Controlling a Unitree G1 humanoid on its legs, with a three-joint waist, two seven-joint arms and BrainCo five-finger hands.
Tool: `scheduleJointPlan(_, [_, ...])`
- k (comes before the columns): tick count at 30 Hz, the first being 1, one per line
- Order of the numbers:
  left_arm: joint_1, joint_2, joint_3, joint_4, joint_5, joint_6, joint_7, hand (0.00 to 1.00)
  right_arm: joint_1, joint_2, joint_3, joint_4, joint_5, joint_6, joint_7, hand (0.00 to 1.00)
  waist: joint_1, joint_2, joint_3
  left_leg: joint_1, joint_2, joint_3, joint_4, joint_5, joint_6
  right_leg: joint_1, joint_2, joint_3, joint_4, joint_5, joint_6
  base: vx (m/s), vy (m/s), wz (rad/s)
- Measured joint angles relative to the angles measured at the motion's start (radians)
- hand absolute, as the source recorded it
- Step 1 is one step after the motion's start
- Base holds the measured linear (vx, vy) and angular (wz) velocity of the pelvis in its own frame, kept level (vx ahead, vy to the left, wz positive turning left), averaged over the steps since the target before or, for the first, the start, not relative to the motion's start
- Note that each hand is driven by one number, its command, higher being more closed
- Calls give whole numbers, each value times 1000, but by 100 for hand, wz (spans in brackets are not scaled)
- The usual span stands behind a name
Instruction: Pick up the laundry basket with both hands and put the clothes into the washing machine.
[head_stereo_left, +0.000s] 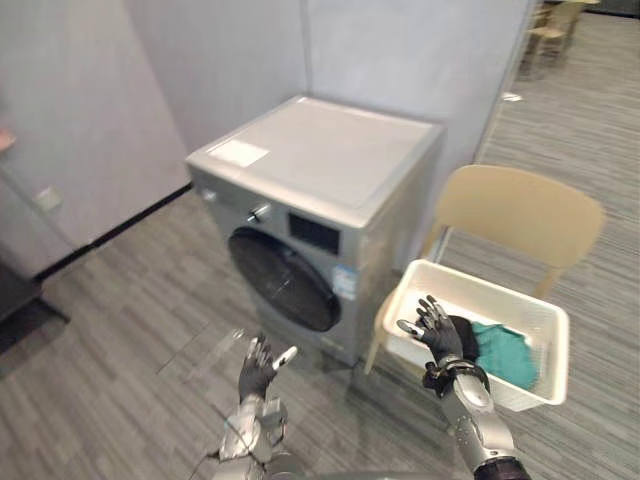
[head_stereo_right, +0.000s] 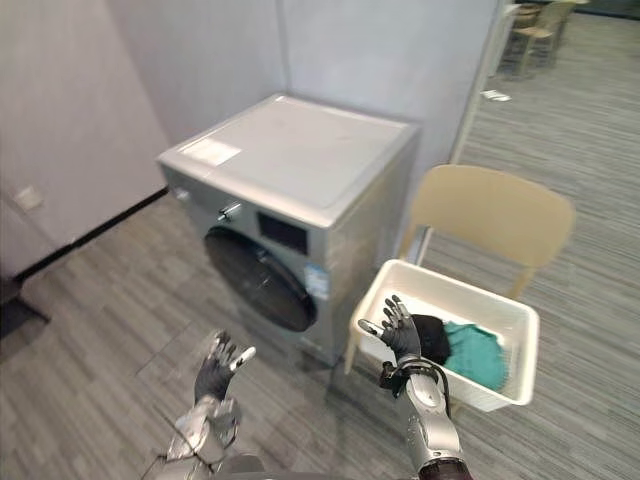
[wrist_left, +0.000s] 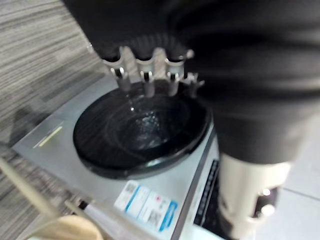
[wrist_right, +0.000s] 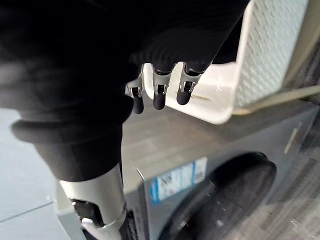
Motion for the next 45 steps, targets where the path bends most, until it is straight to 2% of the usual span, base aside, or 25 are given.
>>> scheduleJointPlan(1, [-6,12,-3,0,4,0,1,0,-1,9,6,0,3,2,-2,0,8,-8,-1,-16,-15,1,25,-17,18,0,-2,16,-27,37,1,-62,506,23])
scheduleJointPlan(2, [-4,31,-7,1,18,1,3,0,-5,32,15,-3,9,2,-3,0,8,-21,-9,-33,-51,14,53,-42,51,-2,-19,51,-72,122,-13,-69,547,4])
scheduleJointPlan(3, [0,52,-6,1,37,1,2,0,-6,43,23,-2,18,0,-5,0,8,-35,-18,-26,-94,38,44,-58,85,-25,-55,96,-93,224,-69,-66,548,-4])
scheduleJointPlan(4, [1,56,-4,1,40,0,2,0,-7,42,23,-2,19,0,-5,0,11,-36,-19,-18,-116,54,31,-59,104,-44,-73,113,-97,277,-132,-61,504,-24])
scheduleJointPlan(5, [4,59,4,3,55,0,3,0,-13,41,23,-1,22,0,-7,0,17,-25,-16,8,-140,89,-10,-48,141,-87,-101,135,-84,363,-263,-66,442,-34])
scheduleJointPlan(6, [4,60,18,11,63,-1,4,0,-19,41,25,-1,18,1,-7,0,14,-12,-11,31,-153,104,-56,-27,168,-131,-77,179,-11,271,-253,-69,424,-28])
scheduleJointPlan(7, [1,60,24,23,68,-6,4,0,-22,41,25,-1,17,1,-7,0,9,-7,-9,43,-156,105,-82,-15,172,-147,-46,209,28,208,-206,-73,427,-9])
scheduleJointPlan(8, [-3,62,36,53,78,-9,4,0,-22,42,25,-1,17,1,-3,0,4,5,-2,71,-170,105,-141,11,180,-168,33,266,89,97,-145,-63,322,2])
scheduleJointPlan(9, [-2,67,38,70,79,-11,4,0,-20,42,27,-1,17,1,0,0,4,-5,-5,86,-180,108,-174,30,187,-174,70,289,106,53,-140,-62,316,2])
scheduleJointPlan(11, [-3,81,40,158,84,-8,-3,0,-15,39,27,-1,15,0,19,0,3,-48,-4,136,-235,112,-271,74,203,-162,208,314,84,-65,-121,-16,140,8])
scheduleJointPlan(12, [-4,78,40,188,89,-7,-3,0,-15,37,27,-1,15,0,19,0,3,-53,-5,140,-244,111,-280,76,204,-157,241,322,57,-86,-121,11,49,16])
scheduleJointPlan(13, [-3,73,40,254,117,1,-4,0,-15,37,26,0,15,-1,20,0,2,-54,-5,141,-256,109,-284,88,211,-153,299,354,-15,-115,-113,32,-19,45])
scheduleJointPlan(14, [-20,70,42,388,148,21,-2,0,-16,33,24,27,17,-2,21,0,-9,-48,-2,147,-261,79,-287,97,202,-97,370,400,-162,-88,-151,43,-39,50])
scheduleJointPlan(15, [-21,66,49,456,159,32,-2,0,-19,26,22,69,17,-3,20,0,-1,-34,-1,159,-260,58,-327,120,193,-71,388,385,-211,-66,-159,45,-57,55])
scheduleJointPlan(19, [-20,60,142,567,169,35,8,0,-60,17,-23,185,-6,9,13,0,5,-32,-1,189,-260,5,-475,206,175,-36,420,325,-306,-27,-172,21,-101,39])
scheduleJointPlan(22, [-20,51,234,635,132,37,17,0,-129,0,-121,258,-35,18,-15,0,4,-24,1,214,-254,-42,-565,253,162,-2,440,271,-350,-15,-179,4,-114,43])
scheduleJointPlan(25, [-21,55,257,674,129,37,15,0,-195,-44,-170,340,-43,21,-38,0,5,-11,3,233,-253,-60,-626,270,163,6,443,245,-355,-15,-179,9,-54,35])
scheduleJointPlan(27, [-6,65,294,746,142,59,17,0,-278,-80,-175,420,-44,25,-36,0,5,4,19,235,-253,-57,-630,270,162,8,441,244,-356,-15,-179,20,-11,7])
scheduleJointPlan(32, [-14,67,315,746,160,76,11,0,-504,-161,-177,575,-3,34,-2,0,7,33,104,157,-253,-50,-629,277,152,-48,428,194,-350,-7,-186,-22,1,26])
scheduleJointPlan(33, [-24,68,315,740,158,76,8,0,-586,-185,-179,616,13,34,3,0,8,46,136,126,-250,-40,-628,296,140,-76,425,184,-342,-3,-191,-47,4,23])
scheduleJointPlan(34, [-27,68,315,732,156,74,1,0,-645,-204,-180,649,21,35,7,0,8,61,156,106,-243,-32,-622,332,147,-94,425,178,-330,-3,-192,-50,2,25])
scheduleJointPlan(36, [-48,69,315,724,151,66,-8,0,-749,-256,-182,704,31,37,12,0,15,83,194,70,-244,-29,-600,356,163,-133,414,183,-294,-6,-196,-7,14,21])
scheduleJointPlan(38, [-66,69,314,685,120,41,-7,0,-875,-313,-229,758,37,40,-4,0,38,88,249,14,-261,-33,-551,366,172,-190,378,202,-223,-37,-196,3,29,16])
scheduleJointPlan(40, [-66,68,313,650,103,30,-4,0,-940,-348,-265,790,54,47,-9,0,42,91,292,-7,-274,-35,-543,366,172,-231,346,206,-157,-65,-196,-77,7,12])
scheduleJointPlan(45, [-63,69,303,586,73,12,-1,0,-1009,-386,-307,790,76,52,-58,0,43,113,326,-83,-292,-12,-547,370,178,-340,287,203,-50,-104,-191,-119,-4,14])
